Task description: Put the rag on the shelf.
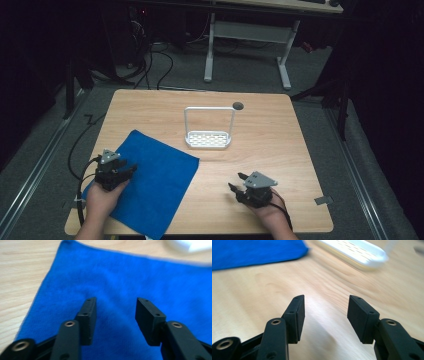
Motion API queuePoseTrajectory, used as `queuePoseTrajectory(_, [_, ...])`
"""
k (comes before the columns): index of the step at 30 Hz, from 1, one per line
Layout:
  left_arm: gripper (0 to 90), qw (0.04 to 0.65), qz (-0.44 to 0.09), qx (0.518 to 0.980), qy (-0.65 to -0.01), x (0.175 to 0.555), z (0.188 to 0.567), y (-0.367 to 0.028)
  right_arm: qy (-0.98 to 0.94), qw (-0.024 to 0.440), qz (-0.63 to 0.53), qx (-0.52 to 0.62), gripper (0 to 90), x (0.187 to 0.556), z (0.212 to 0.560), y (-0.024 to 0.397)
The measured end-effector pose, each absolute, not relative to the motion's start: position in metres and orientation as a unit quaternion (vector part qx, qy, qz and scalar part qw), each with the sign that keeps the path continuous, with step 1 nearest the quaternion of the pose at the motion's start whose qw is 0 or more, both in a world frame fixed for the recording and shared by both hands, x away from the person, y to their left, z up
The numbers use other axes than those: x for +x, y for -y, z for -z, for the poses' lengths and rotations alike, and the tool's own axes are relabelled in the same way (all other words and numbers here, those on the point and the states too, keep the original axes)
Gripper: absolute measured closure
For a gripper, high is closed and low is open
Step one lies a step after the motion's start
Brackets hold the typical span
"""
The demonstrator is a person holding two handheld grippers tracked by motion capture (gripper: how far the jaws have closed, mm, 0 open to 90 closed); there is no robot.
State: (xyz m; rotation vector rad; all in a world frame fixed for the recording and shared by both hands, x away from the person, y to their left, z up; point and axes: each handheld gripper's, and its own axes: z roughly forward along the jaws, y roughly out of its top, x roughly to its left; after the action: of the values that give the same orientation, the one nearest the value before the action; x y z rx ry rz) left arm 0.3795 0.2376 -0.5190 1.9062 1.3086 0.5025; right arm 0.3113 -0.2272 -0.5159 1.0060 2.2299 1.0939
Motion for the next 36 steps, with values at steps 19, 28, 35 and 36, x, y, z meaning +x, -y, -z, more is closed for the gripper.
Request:
queuePoseTrajectory(19, [46.8,0.422,-0.194,0.729,-0.502,0.378,0.512,-0.239,-0.802,0.227,-0.407,0.374,38.8,0.320,0.516,0.231])
queuePoseTrajectory(28, [44.8,0.423,-0.201,0.728,-0.501,0.372,0.511,-0.245,-0.818,0.197,-0.413,0.348,62.7,0.322,0.512,0.214])
queuePoseTrajectory(35, [52.3,0.416,-0.205,0.715,-0.523,0.356,0.513,-0.263,-0.824,0.179,-0.437,0.313,81.7,0.319,0.511,0.183])
queuePoseTrajectory(36, [54.5,0.413,-0.206,0.713,-0.528,0.356,0.514,-0.266,-0.826,0.178,-0.436,0.310,85.3,0.319,0.511,0.175])
